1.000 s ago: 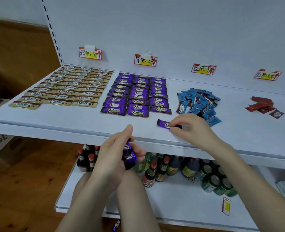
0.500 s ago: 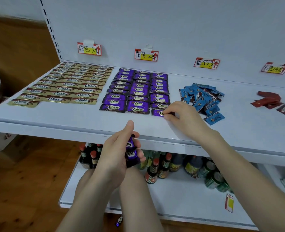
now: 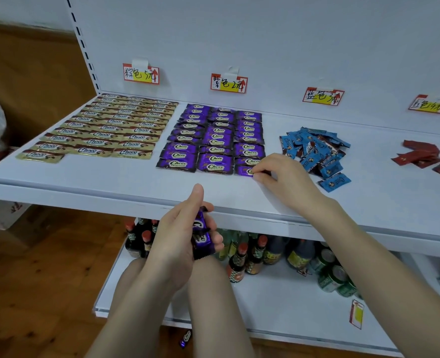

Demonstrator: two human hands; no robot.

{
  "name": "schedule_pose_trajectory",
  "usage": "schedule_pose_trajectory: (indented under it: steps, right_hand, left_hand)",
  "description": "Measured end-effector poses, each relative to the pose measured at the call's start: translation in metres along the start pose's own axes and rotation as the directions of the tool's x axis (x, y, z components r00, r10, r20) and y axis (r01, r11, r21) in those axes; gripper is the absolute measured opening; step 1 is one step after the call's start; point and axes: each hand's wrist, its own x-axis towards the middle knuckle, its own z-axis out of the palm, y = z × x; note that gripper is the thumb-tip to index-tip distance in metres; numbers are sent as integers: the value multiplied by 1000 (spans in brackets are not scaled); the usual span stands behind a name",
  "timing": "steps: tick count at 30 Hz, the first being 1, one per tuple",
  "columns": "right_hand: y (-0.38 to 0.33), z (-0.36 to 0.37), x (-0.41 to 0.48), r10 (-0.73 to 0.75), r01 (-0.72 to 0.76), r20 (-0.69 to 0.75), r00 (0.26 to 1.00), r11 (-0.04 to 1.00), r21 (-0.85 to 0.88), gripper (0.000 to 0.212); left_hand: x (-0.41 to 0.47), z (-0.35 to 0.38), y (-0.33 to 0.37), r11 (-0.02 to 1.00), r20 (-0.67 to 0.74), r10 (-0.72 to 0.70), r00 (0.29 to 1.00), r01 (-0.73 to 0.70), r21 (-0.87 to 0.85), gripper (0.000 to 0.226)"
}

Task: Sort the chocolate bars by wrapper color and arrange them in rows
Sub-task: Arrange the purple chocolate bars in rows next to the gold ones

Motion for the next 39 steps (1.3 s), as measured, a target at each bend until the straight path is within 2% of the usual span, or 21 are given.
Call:
schedule_pose_trajectory:
  steps: [8,10,14,16,20,23,26,28,32,34,39]
  right_hand:
    - [8,9,-2,-11,10,-46,999,1000,-21,22]
    - [9,12,-4,-21,17,-95,995,999,-42,24]
    - [-22,12,-22,-156,195,-301,941,975,103,25]
    - [-47,18,-34,-219,287,-295,930,934,214,27]
    - [-85,55,-58,-329,357,-140,934,871,337,26]
    - [-103,110,-70,-393,329,107,913,868,372,25]
    - [-114,189,-78,-375,248,384,844,907,341,21]
    - [-119,246,-89,-365,233,517,775,924,303,20]
    - [-115,337,-117,-148,64,679,719,987,147,21]
    - [-107,374,-129,-28,-23,713,701,998,61,22]
    - [-67,449,-157,140,-79,789,599,990,-115,23]
  left_hand:
    - [-8,7,0,999,-32,-19,999,18,-31,46]
    - [-9,8,-1,999,-47,-26,999,25,-29,45]
    - [-11,3,-2,998,-83,-34,996,29,-53,40]
    - [-16,-8,-5,998,-119,-32,992,25,-57,39]
    - [-33,-54,-18,998,-271,36,962,-50,-48,40]
    - [-51,-101,-33,999,-430,40,902,-48,-8,38]
    - [-66,-147,-54,993,-474,42,880,14,113,36]
    - [-69,-179,-70,966,-441,74,894,45,253,33]
    - [-60,-234,-103,884,-391,98,915,101,457,31]
    - [-50,-254,-122,878,-410,81,908,130,461,30]
    - [-8,-284,-180,911,-451,-15,892,198,361,32]
